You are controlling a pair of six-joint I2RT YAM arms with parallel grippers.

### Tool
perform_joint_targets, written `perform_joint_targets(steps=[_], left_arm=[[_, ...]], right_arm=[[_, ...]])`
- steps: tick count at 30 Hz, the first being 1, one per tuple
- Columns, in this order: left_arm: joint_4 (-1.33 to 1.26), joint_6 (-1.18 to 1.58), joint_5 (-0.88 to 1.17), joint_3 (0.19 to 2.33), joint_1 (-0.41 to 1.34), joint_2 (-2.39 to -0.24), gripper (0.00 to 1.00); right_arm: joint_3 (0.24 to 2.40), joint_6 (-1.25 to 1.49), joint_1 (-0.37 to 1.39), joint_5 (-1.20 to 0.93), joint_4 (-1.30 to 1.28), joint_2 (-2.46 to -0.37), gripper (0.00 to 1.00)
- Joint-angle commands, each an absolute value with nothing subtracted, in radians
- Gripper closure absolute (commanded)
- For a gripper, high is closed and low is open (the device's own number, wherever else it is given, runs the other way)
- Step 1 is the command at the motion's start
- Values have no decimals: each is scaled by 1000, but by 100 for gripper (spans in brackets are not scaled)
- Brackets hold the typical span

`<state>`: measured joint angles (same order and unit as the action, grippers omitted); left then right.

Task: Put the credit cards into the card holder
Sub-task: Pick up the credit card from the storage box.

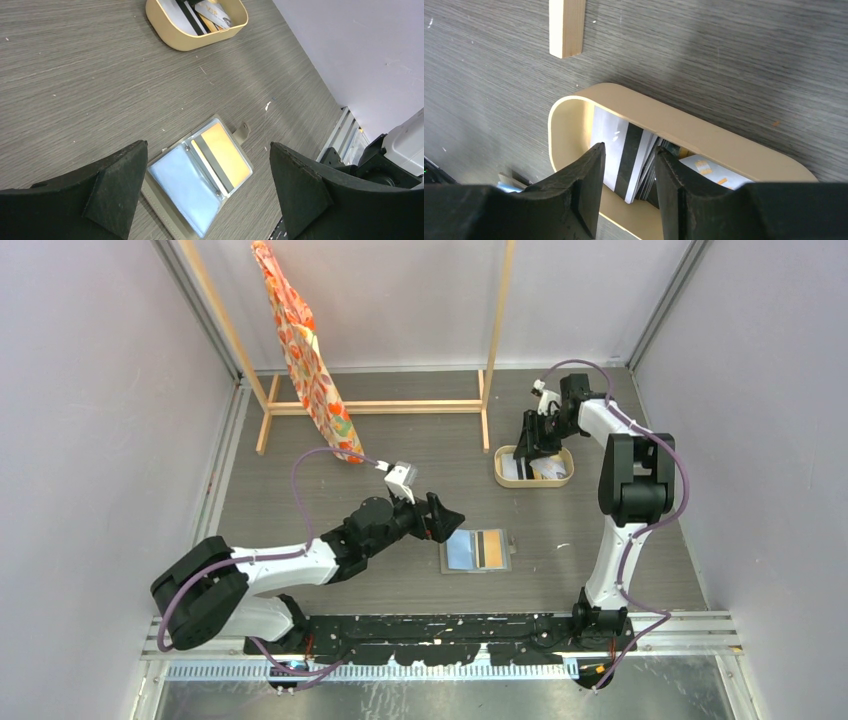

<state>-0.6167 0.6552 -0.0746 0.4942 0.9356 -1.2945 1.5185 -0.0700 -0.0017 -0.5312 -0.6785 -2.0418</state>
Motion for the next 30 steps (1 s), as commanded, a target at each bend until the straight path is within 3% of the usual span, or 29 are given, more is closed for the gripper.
perform_joint_targets(steps=[1, 9, 25, 30], left_arm=[[-718, 664, -86, 478, 934, -1299, 7], [-732, 674, -90, 474, 934, -1314, 7], [-742, 681, -95, 466, 933, -1318, 7], [-744, 681, -95, 465, 933, -1318, 7]], right_arm=[[1528, -71, -2, -511, -684, -2056, 55], [1534, -78, 0, -493, -702, -2076, 58], [1521, -90, 0, -473, -696, -2019, 93], [1516, -93, 0, -490, -694, -2003, 99]])
